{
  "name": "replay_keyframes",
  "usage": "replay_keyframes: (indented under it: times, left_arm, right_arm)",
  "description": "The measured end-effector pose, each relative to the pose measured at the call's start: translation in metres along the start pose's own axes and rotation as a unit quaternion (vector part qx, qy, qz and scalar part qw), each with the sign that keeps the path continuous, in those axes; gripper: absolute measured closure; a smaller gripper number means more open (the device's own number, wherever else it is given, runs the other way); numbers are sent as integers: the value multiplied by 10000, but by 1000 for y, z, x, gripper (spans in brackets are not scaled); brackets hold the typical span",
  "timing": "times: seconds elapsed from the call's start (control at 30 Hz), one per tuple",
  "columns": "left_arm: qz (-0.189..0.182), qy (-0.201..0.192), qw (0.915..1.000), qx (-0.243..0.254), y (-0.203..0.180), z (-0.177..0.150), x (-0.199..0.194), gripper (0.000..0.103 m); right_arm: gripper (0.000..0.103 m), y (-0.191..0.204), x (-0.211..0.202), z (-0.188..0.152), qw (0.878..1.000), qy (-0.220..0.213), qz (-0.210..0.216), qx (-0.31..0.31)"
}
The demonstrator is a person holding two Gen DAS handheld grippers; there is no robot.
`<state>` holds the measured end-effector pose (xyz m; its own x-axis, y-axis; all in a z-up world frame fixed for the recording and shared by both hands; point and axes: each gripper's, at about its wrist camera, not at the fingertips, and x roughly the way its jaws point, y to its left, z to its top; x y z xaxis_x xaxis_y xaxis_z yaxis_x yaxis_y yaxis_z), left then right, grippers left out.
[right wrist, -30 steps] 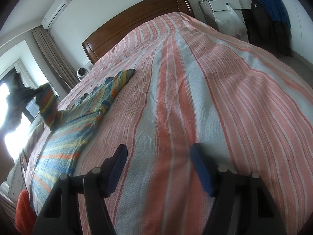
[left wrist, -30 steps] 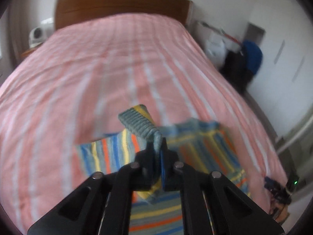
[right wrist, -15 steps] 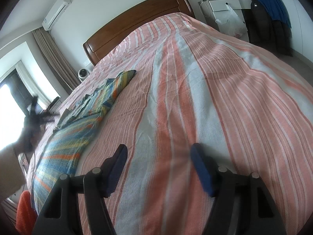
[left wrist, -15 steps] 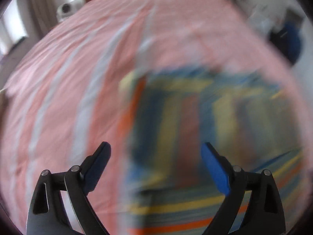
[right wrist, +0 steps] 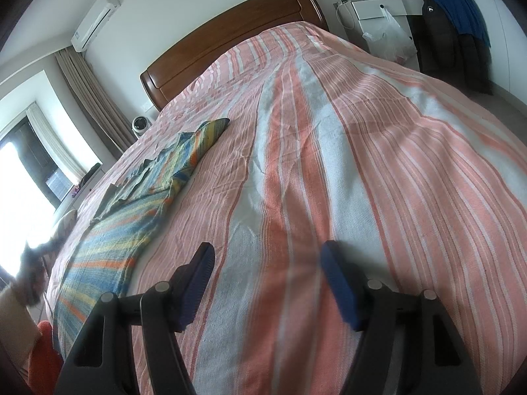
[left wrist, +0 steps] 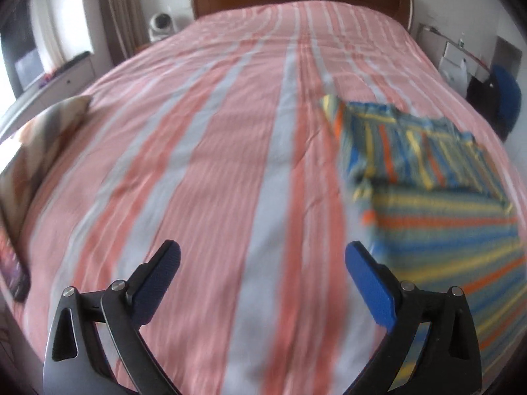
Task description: Fold small clothes
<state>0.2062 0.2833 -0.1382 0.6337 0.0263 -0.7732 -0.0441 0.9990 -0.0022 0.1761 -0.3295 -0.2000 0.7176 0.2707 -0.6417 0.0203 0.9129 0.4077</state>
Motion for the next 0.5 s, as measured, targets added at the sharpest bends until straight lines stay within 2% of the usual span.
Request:
replay_keyframes:
  times: [0.13, 0.23, 0.33, 0.5]
  left_arm:
    - [30, 157, 9993, -331, 18, -45, 19, 1]
    - [41, -432, 9986, -319, 20, -65, 14, 0]
    - [152, -384, 9988, -244, 15, -63, 17, 0]
    - [102, -403, 9988, -275, 14, -61, 18, 0]
  right_arm:
    - [36, 1, 0, 1, 10000, 9, -11, -7]
    - [36, 1, 1, 1, 10000, 12, -13, -8]
    - [36, 2, 2, 1, 10000, 36, -48, -23]
    - [36, 3, 4, 1, 10000, 43, -69, -35]
